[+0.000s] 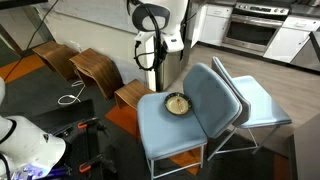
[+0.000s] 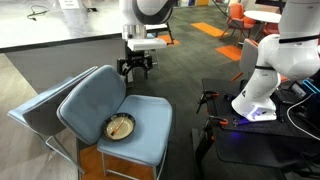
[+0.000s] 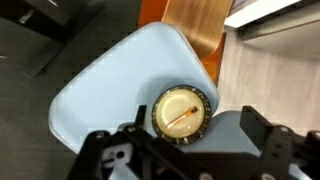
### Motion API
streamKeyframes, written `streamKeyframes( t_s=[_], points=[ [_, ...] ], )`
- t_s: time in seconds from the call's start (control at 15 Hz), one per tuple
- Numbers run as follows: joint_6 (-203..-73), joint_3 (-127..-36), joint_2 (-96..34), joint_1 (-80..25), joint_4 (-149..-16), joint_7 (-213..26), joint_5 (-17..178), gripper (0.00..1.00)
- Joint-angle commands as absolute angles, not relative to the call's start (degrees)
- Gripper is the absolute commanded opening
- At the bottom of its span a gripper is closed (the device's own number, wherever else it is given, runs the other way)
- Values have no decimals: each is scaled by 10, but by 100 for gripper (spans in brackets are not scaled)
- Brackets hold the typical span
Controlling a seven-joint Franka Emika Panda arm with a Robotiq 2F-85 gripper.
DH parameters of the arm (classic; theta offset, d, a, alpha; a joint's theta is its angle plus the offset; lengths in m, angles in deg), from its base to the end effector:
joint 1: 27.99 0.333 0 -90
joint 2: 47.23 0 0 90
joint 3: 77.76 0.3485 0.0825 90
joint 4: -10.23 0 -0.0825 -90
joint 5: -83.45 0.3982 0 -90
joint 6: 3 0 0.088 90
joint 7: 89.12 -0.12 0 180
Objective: Take the pen out of the bowl and put it on the chair
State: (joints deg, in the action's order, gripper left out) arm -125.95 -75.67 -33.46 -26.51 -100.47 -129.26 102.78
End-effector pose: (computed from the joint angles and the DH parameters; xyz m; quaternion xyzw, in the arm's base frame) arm 0.6223 0.0553 0.3749 -0.9059 0.3980 0.0660 0.1286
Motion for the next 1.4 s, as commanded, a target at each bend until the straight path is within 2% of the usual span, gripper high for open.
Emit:
streamKeyframes(
  t_s=[0.0, 0.53, 0.87, 1.33],
  points=[
    [-1282, -770, -214, -250, -887, -1380, 1066, 100],
    [-1369, -782, -4, -215, -675, -1609, 1104, 100],
    [-1377, -799, 48, -206, -644, -1730, 1084, 100],
    [-1326, -790, 138, -234, -583, -1685, 1050, 100]
  ],
)
